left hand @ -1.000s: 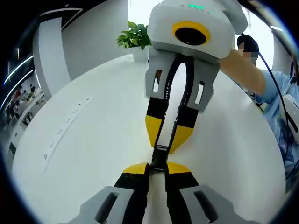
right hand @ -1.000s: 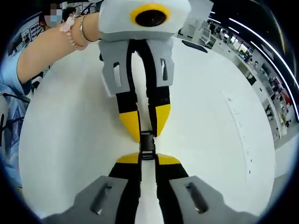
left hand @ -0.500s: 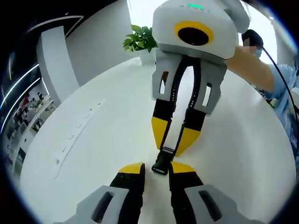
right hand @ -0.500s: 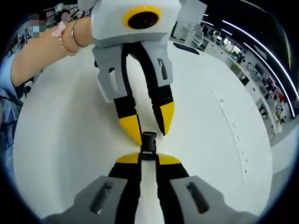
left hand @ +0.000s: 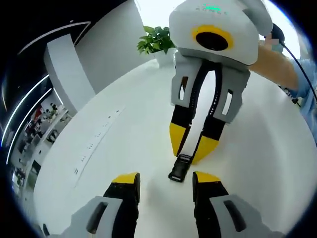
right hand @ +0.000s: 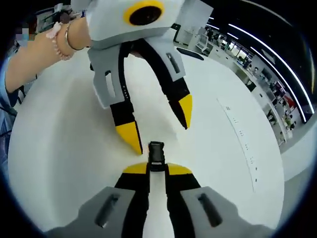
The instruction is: Snap the two parts of the plastic buckle together until the buckle closes and remains connected.
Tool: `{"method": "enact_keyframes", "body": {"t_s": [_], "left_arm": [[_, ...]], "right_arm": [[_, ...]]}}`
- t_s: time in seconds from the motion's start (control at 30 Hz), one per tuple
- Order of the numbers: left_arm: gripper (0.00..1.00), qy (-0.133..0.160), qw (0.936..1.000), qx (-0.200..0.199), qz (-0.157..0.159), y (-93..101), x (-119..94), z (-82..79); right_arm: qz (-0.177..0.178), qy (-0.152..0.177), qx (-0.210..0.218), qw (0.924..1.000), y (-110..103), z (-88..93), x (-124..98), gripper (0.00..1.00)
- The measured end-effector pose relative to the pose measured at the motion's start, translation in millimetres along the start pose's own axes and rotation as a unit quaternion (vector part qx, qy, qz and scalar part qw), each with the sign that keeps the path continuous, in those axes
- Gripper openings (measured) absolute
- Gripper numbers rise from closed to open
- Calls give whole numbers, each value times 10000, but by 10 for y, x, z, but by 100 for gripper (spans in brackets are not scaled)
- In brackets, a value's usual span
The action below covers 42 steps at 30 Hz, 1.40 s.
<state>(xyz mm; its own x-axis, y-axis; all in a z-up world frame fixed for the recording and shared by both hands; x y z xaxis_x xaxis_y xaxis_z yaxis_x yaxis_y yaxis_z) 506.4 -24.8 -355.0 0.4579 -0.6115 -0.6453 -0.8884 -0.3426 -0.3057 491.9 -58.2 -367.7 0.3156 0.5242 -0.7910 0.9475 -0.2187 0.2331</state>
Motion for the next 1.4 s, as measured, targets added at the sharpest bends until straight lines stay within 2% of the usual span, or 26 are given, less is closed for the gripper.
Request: {"method": "enact_keyframes", "body": {"t_s": [0.13, 0.2, 0.33, 0.4, 0.53, 0.63, 0.67, 0.73, 0.83, 0.97, 1.0, 1.07, 1.1, 1.2, 1.3, 1.33, 1.4], "left_arm": [[45, 129, 9996, -26, -242, -72, -113, -84], [46, 175, 9983, -155, -533, -188, -192, -146], [46, 517, 9938, -325, -934, -371, -365, -318], [46, 736, 9889, -575, -1157, -435, -472, -402], [46, 1091, 9773, -925, -1565, -529, -719, -501], [46, 1443, 9659, -1182, -1795, -552, -908, -558], [46, 1623, 9593, -1311, -1902, -548, -1007, -577], [46, 1788, 9514, -1428, -2063, -535, -1155, -574], [46, 2047, 9383, -1541, -2321, -436, -1403, -551], [46, 2395, 9269, -1702, -2334, -297, -1624, -570], [46, 2541, 9216, -1766, -2341, -273, -1684, -594], [47, 2664, 9140, -1876, -2416, -225, -1802, -589], [47, 2692, 9132, -1838, -2445, -185, -1856, -583], [47, 2791, 9008, -1740, -2836, -132, -2059, -543], [47, 2794, 8914, -1682, -3147, -69, -2201, -467], [47, 2802, 8910, -1685, -3149, -35, -2229, -449], [49, 2973, 8809, -1770, -3229, 49, -2370, -393]], "right_arm": [[80, 235, 186, 9995, 4, -65, -26, 14], [279, 479, 227, 9982, 51, -152, -83, 15], [560, 943, 389, 9932, 107, -313, -254, 18], [662, 1105, 445, 9907, 112, -371, -345, 19], [793, 1451, 512, 9849, 64, -475, -537, 22], [951, 1862, 601, 9761, 36, -539, -731, 23], [1034, 1989, 652, 9724, 19, -533, -820, 23], [1082, 2175, 689, 9676, -22, -533, -932, 23], [1236, 2404, 763, 9598, -100, -499, -1144, 25], [1430, 2618, 704, 9519, -229, -469, -1423, 25], [1393, 2749, 736, 9485, -287, -492, -1502, 25], [1354, 2920, 785, 9435, -350, -519, -1627, 26], [1363, 2981, 771, 9416, -376, -526, -1669, 26], [1561, 3180, 801, 9317, -430, -506, -1879, 26], [1709, 3248, 752, 9272, -498, -427, -1995, 28], [1706, 3329, 663, 9250, -557, -416, -2039, 29], [1683, 3535, 706, 9174, -670, -375, -2107, 32]]}}
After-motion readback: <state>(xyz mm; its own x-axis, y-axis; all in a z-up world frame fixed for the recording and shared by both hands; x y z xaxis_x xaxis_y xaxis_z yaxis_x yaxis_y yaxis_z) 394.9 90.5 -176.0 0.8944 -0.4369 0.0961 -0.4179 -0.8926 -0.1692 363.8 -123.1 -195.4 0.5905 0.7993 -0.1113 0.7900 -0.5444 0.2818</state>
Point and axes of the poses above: the point that each gripper's makers call its tool centre point, and the gripper's own axes: x roughly forward along the fingers, y roughly to its right, z roughly out of its underside, the point moved 1 cm from there along -x, roughly backward along the fingers, and after that the axes turned 6 degrees about -z, right-handed, at the moved point
